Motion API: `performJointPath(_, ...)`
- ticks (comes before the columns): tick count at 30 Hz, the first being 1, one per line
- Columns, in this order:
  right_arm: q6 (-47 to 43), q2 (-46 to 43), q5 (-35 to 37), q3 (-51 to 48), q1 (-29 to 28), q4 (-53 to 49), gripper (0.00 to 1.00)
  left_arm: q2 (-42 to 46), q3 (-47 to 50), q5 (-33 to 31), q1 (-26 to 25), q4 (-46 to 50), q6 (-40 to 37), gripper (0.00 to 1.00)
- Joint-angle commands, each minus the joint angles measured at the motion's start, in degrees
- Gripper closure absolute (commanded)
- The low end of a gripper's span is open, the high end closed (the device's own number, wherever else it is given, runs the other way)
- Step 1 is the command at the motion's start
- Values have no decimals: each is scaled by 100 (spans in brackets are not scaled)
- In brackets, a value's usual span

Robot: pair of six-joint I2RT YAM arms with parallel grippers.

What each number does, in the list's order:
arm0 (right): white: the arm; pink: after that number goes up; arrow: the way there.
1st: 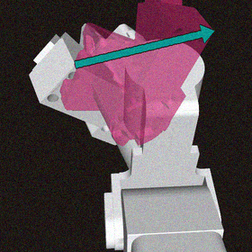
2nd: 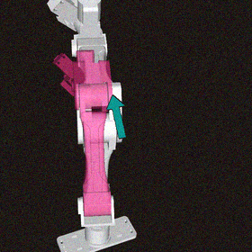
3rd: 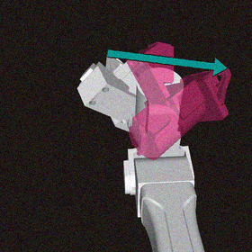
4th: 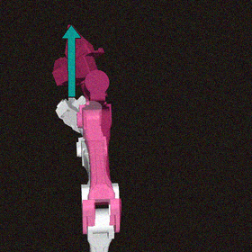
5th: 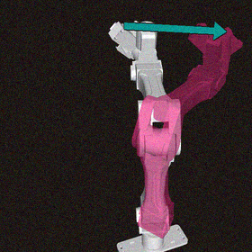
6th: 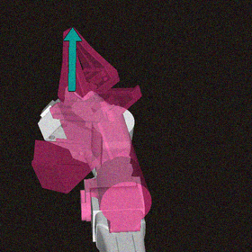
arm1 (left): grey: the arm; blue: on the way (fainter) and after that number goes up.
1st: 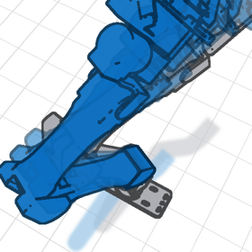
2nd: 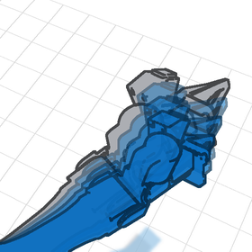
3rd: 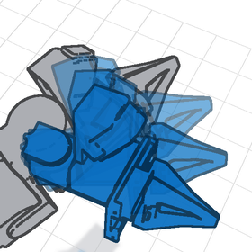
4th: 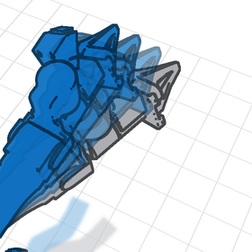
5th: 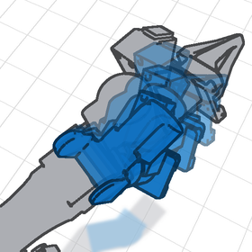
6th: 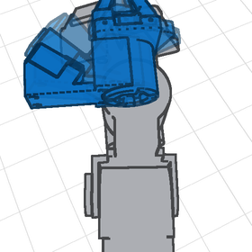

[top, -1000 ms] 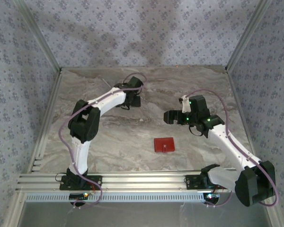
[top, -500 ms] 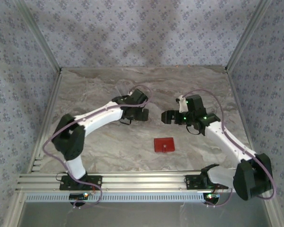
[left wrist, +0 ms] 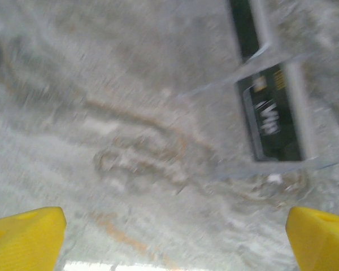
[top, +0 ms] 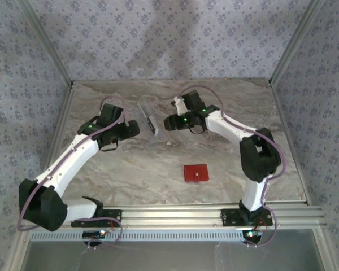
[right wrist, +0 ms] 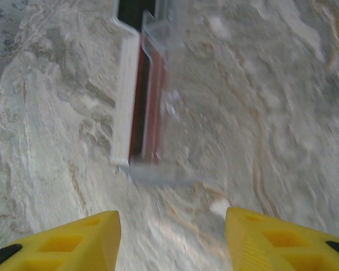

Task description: Put the credit cards into the card holder

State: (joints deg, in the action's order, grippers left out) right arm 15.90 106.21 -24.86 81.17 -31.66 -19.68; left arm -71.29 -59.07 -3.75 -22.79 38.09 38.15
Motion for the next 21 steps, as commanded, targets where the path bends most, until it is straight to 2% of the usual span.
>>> performJointPath(1,-171,487,-5,727,-110,-344,50,463,440,451,208,-90,216,1)
performJointPath(5,-131,895,47,1121,-189,-352,59,694,773,547,318,-31,193,1)
performJointPath(11,-140,1236,460,1382,-314,-422,65,949,1124,706,380,-126,204,1)
performJointPath(16,-135,1359,666,1561,-434,-588,78,1028,1279,692,380,-130,236,1)
performJointPath(21,-104,1202,1181,1471,-582,-641,98,1133,1379,685,382,-131,208,1)
